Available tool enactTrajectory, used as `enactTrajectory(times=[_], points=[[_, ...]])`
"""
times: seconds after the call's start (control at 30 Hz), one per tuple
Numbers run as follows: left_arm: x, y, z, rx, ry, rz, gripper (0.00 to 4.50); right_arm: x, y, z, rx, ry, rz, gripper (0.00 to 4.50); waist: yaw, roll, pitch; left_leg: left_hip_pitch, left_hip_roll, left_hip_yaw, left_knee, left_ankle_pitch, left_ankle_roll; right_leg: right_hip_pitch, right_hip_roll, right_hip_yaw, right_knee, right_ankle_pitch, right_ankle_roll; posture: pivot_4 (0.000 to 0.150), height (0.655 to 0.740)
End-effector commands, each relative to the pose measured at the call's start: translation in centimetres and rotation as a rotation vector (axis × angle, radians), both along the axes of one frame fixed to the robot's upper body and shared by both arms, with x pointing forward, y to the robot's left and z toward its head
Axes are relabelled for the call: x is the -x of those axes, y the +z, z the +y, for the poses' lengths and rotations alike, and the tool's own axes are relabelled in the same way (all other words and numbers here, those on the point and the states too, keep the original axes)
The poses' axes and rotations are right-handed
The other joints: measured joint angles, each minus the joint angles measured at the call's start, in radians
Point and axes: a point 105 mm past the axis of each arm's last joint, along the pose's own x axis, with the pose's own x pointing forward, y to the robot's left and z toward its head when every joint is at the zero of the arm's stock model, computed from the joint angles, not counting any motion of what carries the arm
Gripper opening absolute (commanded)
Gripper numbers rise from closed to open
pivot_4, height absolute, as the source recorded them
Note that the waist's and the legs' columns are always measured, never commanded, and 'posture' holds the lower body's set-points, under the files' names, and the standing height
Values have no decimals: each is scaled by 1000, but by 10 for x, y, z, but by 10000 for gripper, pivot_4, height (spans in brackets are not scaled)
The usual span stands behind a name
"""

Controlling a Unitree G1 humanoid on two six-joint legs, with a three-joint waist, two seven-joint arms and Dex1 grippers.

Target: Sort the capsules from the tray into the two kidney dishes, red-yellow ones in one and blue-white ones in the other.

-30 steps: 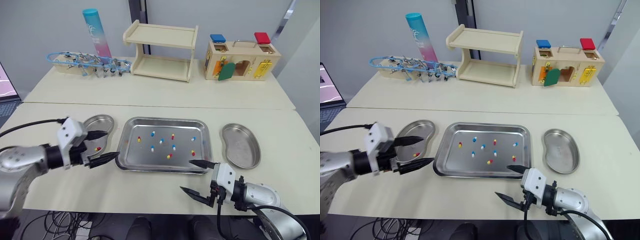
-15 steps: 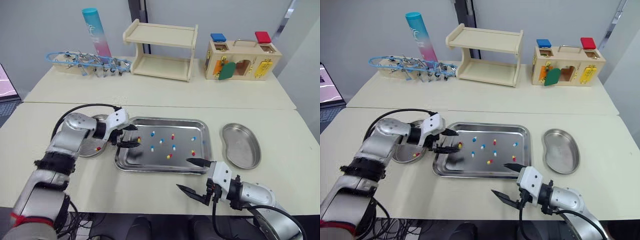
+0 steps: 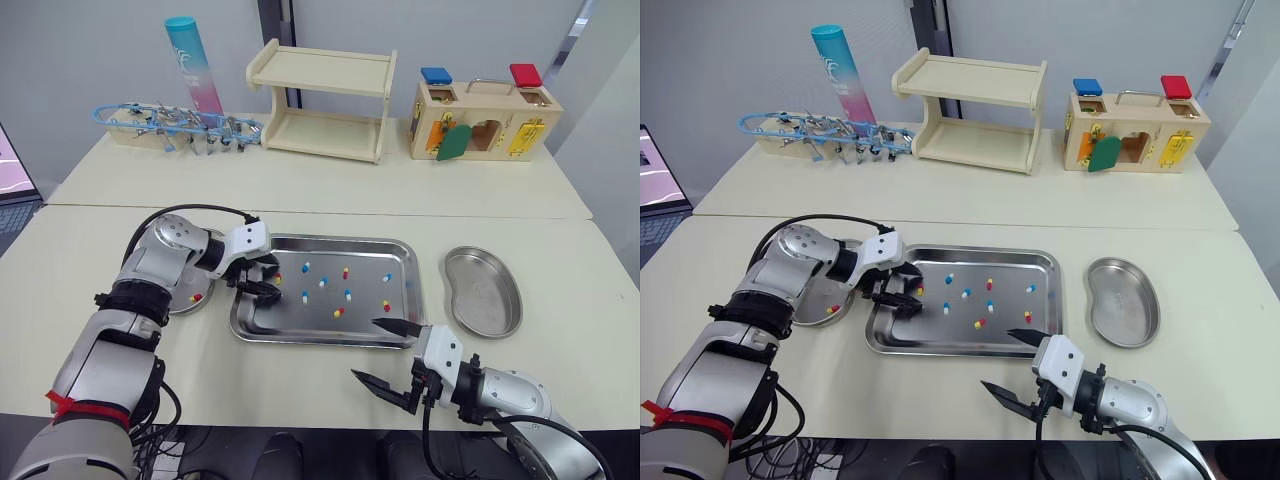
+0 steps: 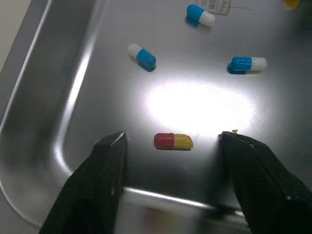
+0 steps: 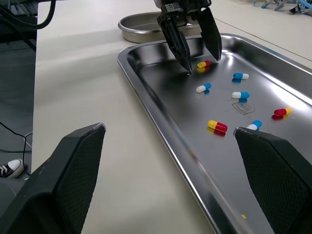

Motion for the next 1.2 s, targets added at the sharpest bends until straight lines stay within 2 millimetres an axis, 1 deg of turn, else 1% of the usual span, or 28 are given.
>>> enactTrajectory(times=[0.03, 0.2, 0.23, 0.27, 0.37, 0.5, 0.53, 0.63, 0.73, 0.77, 0.83, 0.9, 1.0, 1.2], points=[[0, -3, -3, -33, -16, -18, 21385, 4, 12, 4, -20, 21, -45, 45000, 0, 0, 0, 0, 0, 0, 0, 0, 0, 0, 0, 0, 0, 0, 0, 1500, 7400], [2, -4, -5, -25, -19, -26, 4967, 3, 11, 4, -20, 25, -46, 45000, 0, 0, 0, 0, 0, 0, 1, 0, 0, 0, 0, 0, 1, 0, 0, 1500, 7400], [2, -4, -5, -22, -17, -29, 2263, 2, 11, 5, -20, 26, -47, 45000, 0, 0, 0, 0, 0, 0, 1, 0, 0, 0, 0, 0, 1, 0, 0, 1500, 7400], [2, -3, -6, -19, -16, -32, 492, 2, 11, 4, -20, 26, -47, 45000, 1, 0, 0, 0, 0, 0, 1, 0, 0, 0, 0, 0, 1, 0, 0, 1500, 7400], [3, 1, -7, 1, -12, -41, 492, 0, 11, 4, -19, 26, -51, 45000, 0, 0, 0, 0, 0, 0, 1, 0, 0, 0, 0, 0, 1, 0, 0, 1500, 7400], [2, 10, -11, 48, 0, -58, 492, -1, 12, 5, -19, 27, -54, 45000, 0, 0, 0, 0, 0, 0, 1, 0, 0, 0, 0, 0, 1, 0, 0, 1500, 7400], [2, 14, -13, 70, 4, -66, 492, -1, 12, 5, -19, 28, -54, 45000, 0, 0, 0, 0, 0, 0, 1, 0, 0, 0, 0, 0, 1, 0, 0, 1500, 7400], [0, 35, -20, 168, 17, -98, 492, -1, 12, 5, -19, 29, -54, 45000, 0, 0, 0, 0, 0, 0, 1, 0, 0, 0, 0, 0, 1, 0, 0, 1500, 7400], [1, 50, -20, 213, 24, -124, 492, -1, 11, 5, -21, 28, -53, 45000, 0, 0, 0, 0, 0, -1, 1, 0, 0, 0, 0, 0, 1, 0, 0, 1500, 7400], [2, 54, -18, 219, 25, -124, 2196, -1, 11, 5, -21, 29, -52, 45000, 0, 0, 0, 0, 0, 0, 1, 0, 0, 0, 0, 0, 1, 0, 0, 1500, 7400], [8, 55, -14, 206, 7, -103, 6340, -1, 11, 6, -22, 32, -51, 45000, -4, 0, 0, 0, 0, 0, 1, 0, 0, 0, 0, 0, 1, 0, 0, 1500, 7400], [12, 53, -13, 192, -12, -108, 11895, -2, 12, 7, -22, 34, -52, 45000, -6, 0, 0, 0, 0, 0, 1, 0, 0, 0, 0, 0, 1, 0, 0, 1500, 7400], [19, 43, -11, 162, -31, -74, 21633, -3, 12, 8, -22, 36, -54, 45000, -6, 0, 0, 0, 0, 0, 1, 0, 0, 0, 0, 0, 1, 0, 0, 1500, 7400], [29, 32, -18, 177, -33, -47, 21633, -3, 12, 7, -19, 37, -54, 45000, -5, 0, 0, 0, 0, -1, 1, 0, 0, 0, 0, 0, 1, 0, 0, 1500, 7400]])
